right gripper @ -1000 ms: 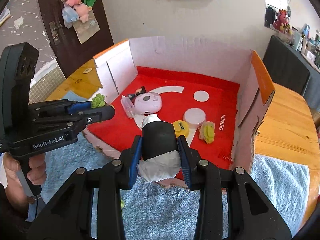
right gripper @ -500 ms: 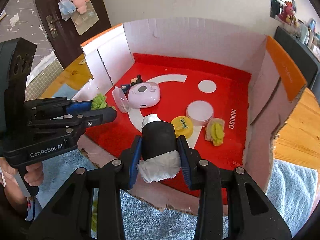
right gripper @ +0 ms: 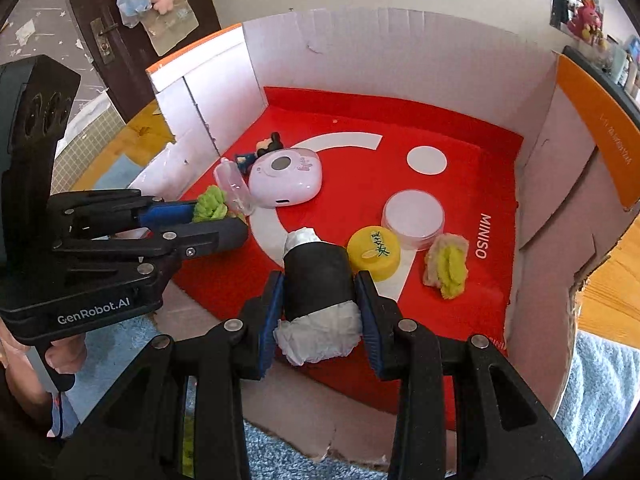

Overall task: Organize objects
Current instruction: 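Carry the green fuzzy toy with the left tool while the right tool carries the cylinder over the mat, then lower and release the green toy by the pink device while the right tool releases the cylinder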

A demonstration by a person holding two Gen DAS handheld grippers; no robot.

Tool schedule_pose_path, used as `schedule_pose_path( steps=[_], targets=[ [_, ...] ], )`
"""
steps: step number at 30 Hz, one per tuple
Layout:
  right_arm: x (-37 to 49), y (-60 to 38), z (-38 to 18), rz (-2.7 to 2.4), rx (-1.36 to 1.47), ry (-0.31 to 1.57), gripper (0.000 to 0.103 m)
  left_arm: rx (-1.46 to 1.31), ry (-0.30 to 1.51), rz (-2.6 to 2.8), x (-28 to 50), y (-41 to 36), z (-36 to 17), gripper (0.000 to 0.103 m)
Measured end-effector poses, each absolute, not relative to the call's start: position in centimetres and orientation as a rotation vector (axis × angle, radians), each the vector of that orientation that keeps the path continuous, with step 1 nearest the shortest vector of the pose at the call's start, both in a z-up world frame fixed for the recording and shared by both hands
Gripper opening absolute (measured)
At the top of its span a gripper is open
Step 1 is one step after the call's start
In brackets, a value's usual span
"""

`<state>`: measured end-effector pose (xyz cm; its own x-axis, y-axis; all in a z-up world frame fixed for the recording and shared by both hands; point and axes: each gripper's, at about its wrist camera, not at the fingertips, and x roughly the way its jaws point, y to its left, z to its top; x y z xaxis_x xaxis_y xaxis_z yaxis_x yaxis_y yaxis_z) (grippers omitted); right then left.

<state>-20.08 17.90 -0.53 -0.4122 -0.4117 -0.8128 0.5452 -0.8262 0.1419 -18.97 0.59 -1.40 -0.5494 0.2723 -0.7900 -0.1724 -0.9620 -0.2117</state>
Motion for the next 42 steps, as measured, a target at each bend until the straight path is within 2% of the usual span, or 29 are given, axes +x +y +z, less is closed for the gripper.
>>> schedule_pose_path(
  steps=[42],
  targets=[
    [-21.9, 19.3, -0.7, -2.359, 1.219, 0.185, 0.035, -1.334, -0.153, 2.584, -21.9, 1.0, -2.1, 0.026]
  ],
)
